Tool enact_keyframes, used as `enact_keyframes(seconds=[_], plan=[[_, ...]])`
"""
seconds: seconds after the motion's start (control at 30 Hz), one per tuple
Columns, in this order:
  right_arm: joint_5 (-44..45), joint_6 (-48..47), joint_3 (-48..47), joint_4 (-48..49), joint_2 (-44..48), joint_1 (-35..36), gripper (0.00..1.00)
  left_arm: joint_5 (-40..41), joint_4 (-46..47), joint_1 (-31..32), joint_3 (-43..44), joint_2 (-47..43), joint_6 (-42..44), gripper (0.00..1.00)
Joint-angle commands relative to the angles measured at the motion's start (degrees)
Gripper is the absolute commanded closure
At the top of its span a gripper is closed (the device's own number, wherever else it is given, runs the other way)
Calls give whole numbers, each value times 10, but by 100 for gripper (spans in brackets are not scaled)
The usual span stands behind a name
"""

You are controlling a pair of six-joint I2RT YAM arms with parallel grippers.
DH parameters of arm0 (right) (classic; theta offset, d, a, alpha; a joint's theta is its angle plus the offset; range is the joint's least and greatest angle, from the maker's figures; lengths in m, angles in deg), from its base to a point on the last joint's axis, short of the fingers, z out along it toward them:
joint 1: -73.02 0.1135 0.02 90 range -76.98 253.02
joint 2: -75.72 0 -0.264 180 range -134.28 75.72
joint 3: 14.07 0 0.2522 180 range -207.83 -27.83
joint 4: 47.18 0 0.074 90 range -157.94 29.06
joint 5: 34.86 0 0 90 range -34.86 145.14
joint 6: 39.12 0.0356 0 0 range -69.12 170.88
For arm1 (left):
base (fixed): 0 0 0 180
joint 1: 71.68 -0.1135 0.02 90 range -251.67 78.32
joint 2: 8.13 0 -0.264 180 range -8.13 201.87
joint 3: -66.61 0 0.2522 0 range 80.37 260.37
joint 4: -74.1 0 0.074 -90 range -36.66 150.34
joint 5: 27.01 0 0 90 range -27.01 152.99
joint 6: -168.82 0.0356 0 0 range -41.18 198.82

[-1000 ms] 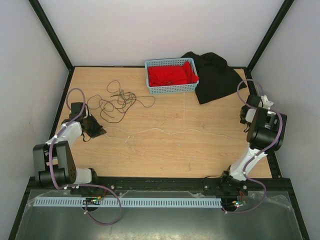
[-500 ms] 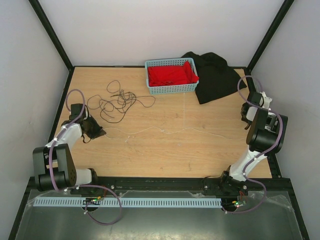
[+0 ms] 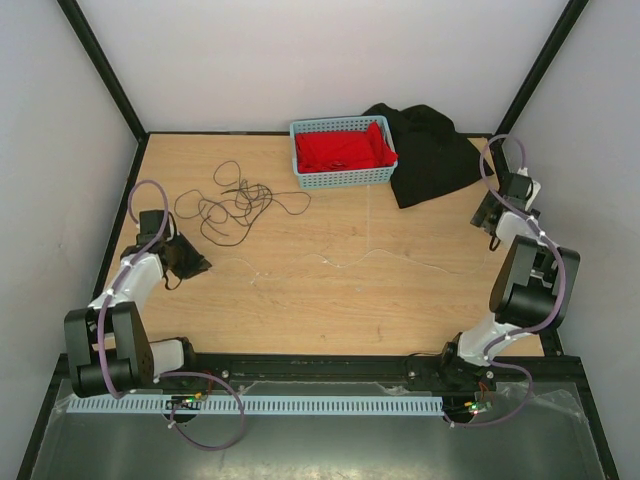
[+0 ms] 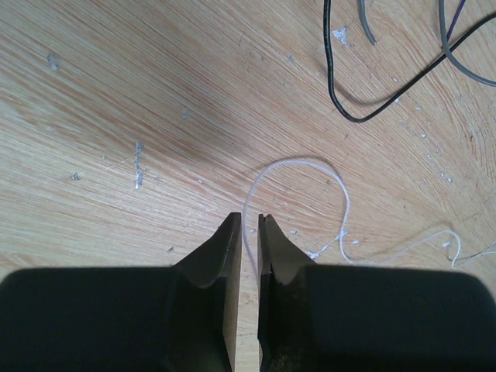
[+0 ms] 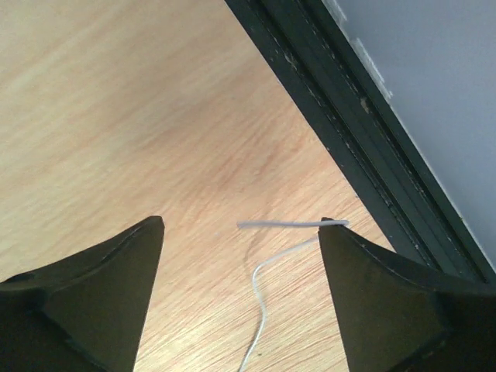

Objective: Zip-tie the wires
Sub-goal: Straighten the cable at the center of the board.

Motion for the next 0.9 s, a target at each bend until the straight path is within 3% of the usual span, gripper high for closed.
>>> enact_keyframes(seconds=[0.0,0.07,0.27,0.47,0.6,0.7,0.87], plan=[[-42,5,-33,-20,41,-8,5,10,-13,-5,-9,-21,2,84],[-78,5,-50,-30,41,-34,0,13,-14,-8,-13,-25,2,81],[-193,5,-75,-61,55,-54,1,10,-15,-15,-15,-30,3,74],[-315,22,-52,-59,83,-54,1,-38,-4,-13,20,-56,52,55],[-390,40,-36,-41,101,-52,1,-60,-9,7,43,-65,78,48],[-454,52,-30,-20,112,-29,0,-61,-7,35,48,-52,76,45],[-488,60,-22,-5,138,35,1,-51,27,76,47,-5,61,44]])
